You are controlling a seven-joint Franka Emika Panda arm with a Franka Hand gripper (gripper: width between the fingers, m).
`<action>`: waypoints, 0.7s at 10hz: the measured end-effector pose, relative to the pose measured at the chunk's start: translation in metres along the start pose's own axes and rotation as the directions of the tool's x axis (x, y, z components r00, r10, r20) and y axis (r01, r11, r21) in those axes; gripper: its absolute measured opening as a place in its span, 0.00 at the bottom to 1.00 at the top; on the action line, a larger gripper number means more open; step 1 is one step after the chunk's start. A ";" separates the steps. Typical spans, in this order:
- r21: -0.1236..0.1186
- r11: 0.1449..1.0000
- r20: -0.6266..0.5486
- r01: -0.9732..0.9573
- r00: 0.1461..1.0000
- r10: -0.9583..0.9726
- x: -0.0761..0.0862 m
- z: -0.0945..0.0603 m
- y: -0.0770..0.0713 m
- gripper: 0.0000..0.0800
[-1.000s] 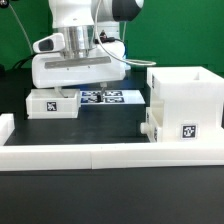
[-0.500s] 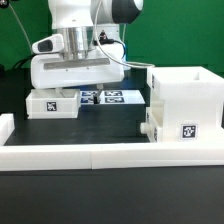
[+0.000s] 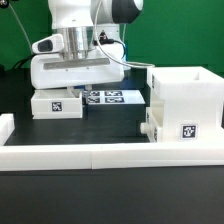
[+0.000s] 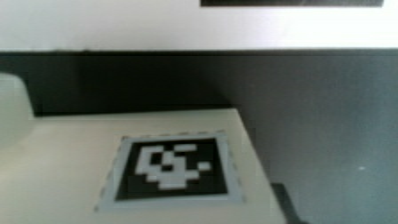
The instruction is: Assemble drawer
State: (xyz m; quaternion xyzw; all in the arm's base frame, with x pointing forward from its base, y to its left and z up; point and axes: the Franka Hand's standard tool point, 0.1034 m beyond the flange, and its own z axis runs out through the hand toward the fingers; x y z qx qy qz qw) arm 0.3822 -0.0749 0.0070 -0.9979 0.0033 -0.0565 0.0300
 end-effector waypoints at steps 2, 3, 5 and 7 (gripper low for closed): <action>0.000 1.000 -0.001 0.000 1.000 0.000 0.000 0.000 0.000 0.05; -0.001 1.000 -0.002 0.000 1.000 0.000 0.000 0.000 0.000 0.05; 0.003 1.000 0.002 0.010 1.000 -0.010 0.002 -0.002 -0.003 0.05; 0.023 0.997 0.034 0.071 0.997 -0.071 0.010 -0.017 -0.022 0.06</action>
Offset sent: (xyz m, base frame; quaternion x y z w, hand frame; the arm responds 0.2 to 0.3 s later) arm 0.0000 0.0000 0.0000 0.0000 0.0000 0.0000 1.0000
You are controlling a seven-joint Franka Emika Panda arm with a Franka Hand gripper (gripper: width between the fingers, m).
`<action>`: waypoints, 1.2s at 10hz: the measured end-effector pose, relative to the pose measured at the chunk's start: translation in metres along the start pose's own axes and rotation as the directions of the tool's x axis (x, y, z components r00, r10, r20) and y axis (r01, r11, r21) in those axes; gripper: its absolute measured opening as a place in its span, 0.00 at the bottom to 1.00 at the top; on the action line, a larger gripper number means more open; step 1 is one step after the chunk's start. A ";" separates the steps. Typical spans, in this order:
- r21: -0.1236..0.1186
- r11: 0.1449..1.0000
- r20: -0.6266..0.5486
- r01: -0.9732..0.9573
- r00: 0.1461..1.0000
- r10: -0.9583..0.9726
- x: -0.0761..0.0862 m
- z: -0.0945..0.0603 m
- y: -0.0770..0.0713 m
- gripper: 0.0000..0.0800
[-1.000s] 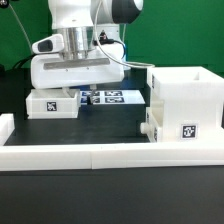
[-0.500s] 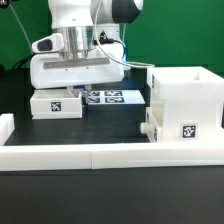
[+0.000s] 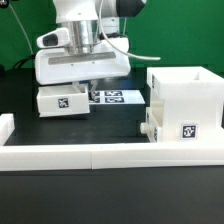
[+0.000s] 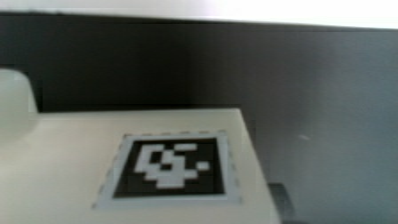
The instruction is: Assemble drawer
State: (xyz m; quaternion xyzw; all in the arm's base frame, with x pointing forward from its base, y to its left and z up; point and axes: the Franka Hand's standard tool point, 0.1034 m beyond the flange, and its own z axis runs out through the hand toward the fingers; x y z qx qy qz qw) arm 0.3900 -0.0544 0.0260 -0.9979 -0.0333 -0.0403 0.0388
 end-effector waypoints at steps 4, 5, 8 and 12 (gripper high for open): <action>0.024 0.998 0.007 0.059 0.998 -0.060 0.038 -0.027 -0.027 0.06; 0.023 0.998 -0.008 0.064 0.998 -0.064 0.048 -0.030 -0.032 0.06; 0.026 0.996 -0.044 0.089 0.995 -0.088 0.081 -0.036 -0.038 0.06; 0.049 0.992 -0.046 0.115 0.993 -0.113 0.109 -0.035 -0.054 0.06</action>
Offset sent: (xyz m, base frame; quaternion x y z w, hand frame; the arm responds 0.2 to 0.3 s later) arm 0.0357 0.0238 0.0321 0.0007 0.0004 -0.0097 1.0000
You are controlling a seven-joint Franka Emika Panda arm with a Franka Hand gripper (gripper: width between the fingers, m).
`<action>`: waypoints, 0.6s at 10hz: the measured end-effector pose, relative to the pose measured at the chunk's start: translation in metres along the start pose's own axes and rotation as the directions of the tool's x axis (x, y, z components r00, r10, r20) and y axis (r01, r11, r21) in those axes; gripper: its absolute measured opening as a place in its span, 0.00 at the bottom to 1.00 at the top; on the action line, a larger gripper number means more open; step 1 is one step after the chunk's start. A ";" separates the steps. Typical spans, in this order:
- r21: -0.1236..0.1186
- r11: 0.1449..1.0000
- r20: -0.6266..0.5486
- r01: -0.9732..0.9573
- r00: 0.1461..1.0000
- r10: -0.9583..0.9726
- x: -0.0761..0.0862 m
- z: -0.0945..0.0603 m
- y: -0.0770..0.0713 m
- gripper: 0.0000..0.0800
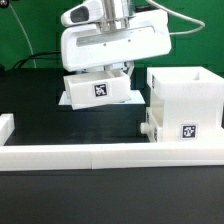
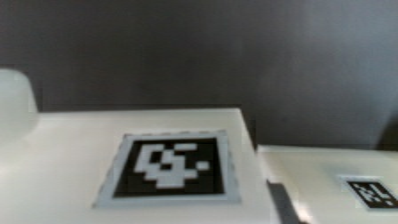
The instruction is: Assemble drawer
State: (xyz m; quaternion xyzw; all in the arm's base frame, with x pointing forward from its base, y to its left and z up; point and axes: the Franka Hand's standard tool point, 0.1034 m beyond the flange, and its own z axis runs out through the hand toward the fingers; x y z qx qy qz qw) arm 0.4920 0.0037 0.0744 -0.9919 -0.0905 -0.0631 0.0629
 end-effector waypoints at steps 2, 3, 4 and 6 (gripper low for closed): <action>0.000 1.000 0.002 0.018 1.000 -0.018 0.000 0.001 0.000 0.06; 0.000 0.993 0.003 0.115 0.993 -0.115 -0.001 0.001 0.001 0.06; 0.001 0.985 0.004 0.174 0.985 -0.174 -0.001 0.002 0.001 0.06; 0.000 0.932 0.011 0.361 0.932 -0.361 -0.005 0.005 0.008 0.06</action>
Offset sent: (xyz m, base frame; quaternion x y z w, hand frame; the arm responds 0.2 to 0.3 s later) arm 0.0000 0.0000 0.0000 0.0000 0.0000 -0.1938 0.9810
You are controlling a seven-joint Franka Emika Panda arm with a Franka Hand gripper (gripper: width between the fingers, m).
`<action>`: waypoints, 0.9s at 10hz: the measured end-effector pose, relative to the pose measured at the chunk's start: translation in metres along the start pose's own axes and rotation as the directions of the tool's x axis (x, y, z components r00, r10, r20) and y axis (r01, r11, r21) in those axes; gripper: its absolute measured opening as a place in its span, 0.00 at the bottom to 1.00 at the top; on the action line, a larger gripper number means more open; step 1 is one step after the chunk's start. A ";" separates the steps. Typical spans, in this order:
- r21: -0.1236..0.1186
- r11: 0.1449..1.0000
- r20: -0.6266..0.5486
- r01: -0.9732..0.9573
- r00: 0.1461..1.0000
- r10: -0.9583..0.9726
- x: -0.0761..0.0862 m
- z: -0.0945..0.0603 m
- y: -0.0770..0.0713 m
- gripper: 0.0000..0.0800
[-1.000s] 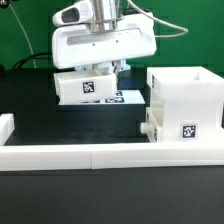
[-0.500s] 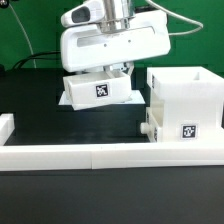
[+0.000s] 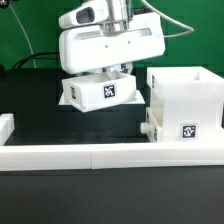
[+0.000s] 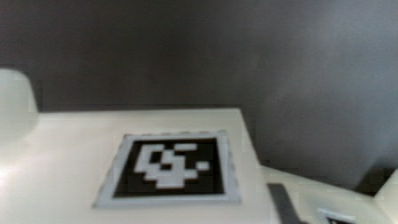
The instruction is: Assemble drawer
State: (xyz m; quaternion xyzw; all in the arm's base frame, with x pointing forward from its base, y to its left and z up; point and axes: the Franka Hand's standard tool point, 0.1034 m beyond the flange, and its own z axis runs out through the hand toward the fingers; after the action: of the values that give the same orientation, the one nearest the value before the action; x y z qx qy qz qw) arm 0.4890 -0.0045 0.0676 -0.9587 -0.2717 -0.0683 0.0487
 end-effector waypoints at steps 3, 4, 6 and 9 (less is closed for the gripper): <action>-0.006 0.957 0.020 0.289 0.957 -0.289 -0.002 0.003 0.009 0.06; -0.003 0.935 0.030 0.355 0.935 -0.355 -0.003 0.003 0.012 0.06; 0.004 0.841 0.056 0.541 0.839 -0.540 -0.002 0.002 0.016 0.06; 0.015 0.746 0.058 0.665 0.745 -0.665 -0.004 0.003 0.016 0.06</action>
Offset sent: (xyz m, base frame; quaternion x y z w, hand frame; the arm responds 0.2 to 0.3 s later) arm 0.0087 -0.0130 -0.0014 -0.0005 -0.0233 -0.1872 0.9820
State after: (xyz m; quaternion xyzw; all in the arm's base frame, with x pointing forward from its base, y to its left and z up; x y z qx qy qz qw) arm 0.4941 -0.0199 0.0631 -0.8009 -0.5963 -0.0536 0.0100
